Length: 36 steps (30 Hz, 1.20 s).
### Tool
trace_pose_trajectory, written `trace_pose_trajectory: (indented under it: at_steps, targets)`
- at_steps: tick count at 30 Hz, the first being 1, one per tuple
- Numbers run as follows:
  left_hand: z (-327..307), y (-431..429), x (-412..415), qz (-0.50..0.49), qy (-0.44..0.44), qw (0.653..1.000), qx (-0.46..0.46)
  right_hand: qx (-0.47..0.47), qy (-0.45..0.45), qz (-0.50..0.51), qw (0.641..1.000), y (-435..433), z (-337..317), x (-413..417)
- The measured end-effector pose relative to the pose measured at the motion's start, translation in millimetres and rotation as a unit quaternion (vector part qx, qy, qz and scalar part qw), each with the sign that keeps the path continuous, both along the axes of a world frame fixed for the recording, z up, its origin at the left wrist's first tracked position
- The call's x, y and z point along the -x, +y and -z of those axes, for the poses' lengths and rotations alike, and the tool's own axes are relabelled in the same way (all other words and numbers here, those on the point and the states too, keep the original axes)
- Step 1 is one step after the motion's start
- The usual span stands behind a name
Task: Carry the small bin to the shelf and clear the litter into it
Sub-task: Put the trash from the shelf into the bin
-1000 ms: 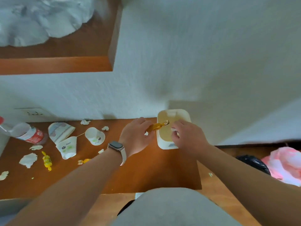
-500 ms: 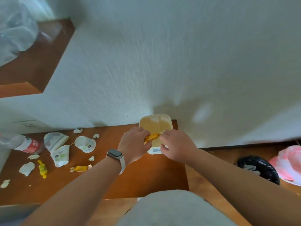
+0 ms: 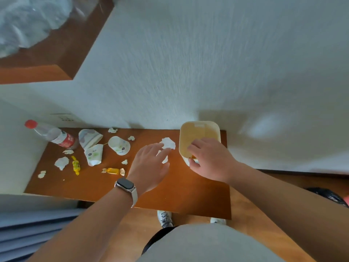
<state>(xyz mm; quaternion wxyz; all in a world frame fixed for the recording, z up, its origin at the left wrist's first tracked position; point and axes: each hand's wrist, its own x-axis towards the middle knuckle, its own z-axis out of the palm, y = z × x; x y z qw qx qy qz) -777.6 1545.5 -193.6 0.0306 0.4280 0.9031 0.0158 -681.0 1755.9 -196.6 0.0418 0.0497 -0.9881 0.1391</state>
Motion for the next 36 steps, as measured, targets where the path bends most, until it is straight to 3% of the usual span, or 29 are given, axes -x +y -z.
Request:
trace_pose_trajectory:
  at_steps: [9, 16, 25, 36]
  targets:
    - [34.1, -101.4, 55.3, -0.072, -0.046, 0.994, 0.064, -0.033, -0.028, -0.02, 0.999, -71.5, 4.7, 46.5]
    - [70.6, -172.2, 94.8, -0.104, -0.091, 0.988, 0.075, -0.033, -0.11, 0.006, 0.993, -125.2, 37.5, 92.6]
    - [112.3, -213.7, 128.7, -0.065, -0.134, 0.986, 0.078, -0.027, -0.237, 0.125, 0.963, -145.5, 100.0, 114.1]
    - [132.9, -223.7, 136.7, -0.021, -0.129, 0.991, 0.012, -0.027, -0.246, 0.159, 0.956, -158.6, 124.5, 129.2]
